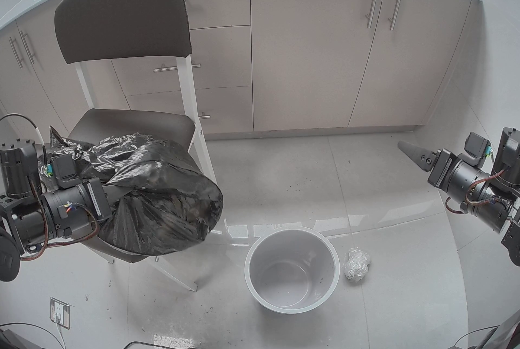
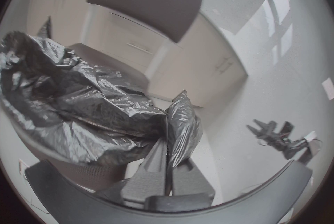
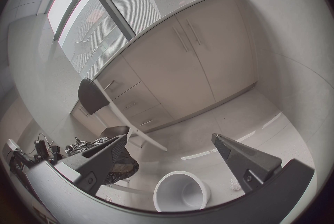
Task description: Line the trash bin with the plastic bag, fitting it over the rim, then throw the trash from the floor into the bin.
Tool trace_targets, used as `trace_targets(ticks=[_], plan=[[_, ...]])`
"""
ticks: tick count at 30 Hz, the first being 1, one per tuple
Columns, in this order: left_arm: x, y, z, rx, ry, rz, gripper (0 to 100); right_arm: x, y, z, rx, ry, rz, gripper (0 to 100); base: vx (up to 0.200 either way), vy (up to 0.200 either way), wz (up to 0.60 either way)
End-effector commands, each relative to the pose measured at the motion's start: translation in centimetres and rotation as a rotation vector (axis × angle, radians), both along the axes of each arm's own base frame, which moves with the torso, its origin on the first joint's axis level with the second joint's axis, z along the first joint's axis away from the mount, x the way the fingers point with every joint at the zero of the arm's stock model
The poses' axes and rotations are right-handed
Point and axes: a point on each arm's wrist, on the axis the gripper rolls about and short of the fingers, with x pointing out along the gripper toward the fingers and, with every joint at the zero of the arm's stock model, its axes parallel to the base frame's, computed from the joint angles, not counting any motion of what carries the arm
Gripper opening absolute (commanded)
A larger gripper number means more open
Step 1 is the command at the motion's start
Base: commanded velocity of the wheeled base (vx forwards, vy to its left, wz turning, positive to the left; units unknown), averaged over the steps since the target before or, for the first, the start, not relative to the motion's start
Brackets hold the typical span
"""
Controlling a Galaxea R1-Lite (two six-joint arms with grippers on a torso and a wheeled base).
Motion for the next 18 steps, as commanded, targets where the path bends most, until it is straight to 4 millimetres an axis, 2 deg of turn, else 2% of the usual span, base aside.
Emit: trace_targets(ticks=[1,4,8,11,12,14,18], plan=[[-4.3,-4.5,5.4,-0.195,-0.098,-0.239,0,-1.1,2.7,-1.3,-0.02,0.049,0.127,100,0.0,0.0,0.0],[-4.5,-5.6,7.0,-0.301,-0.084,-0.284,0,-1.2,3.9,-2.1,-0.043,0.074,0.175,100,0.0,0.0,0.0],[-4.5,-6.0,7.5,-0.337,-0.073,-0.307,0,-1.5,5.9,-3.3,-0.068,0.12,0.264,100,0.0,0.0,0.0],[-4.6,-6.3,8.2,-0.349,-0.094,-0.337,0,-2.1,8.8,-5.3,-0.115,0.182,0.386,100,0.0,0.0,0.0],[-4.6,-6.3,8.2,-0.349,-0.094,-0.337,0,-2.1,8.8,-5.3,-0.115,0.182,0.386,100,0.0,0.0,0.0],[-4.8,-6.4,8.4,-0.352,-0.095,-0.349,0,-2.7,10.6,-6.8,-0.137,0.194,0.448,100,0.0,0.0,0.0],[-5.1,-6.7,8.4,-0.352,-0.088,-0.375,0,-2.8,11.1,-7.9,-0.156,0.156,0.47,100,0.0,0.0,0.0]])
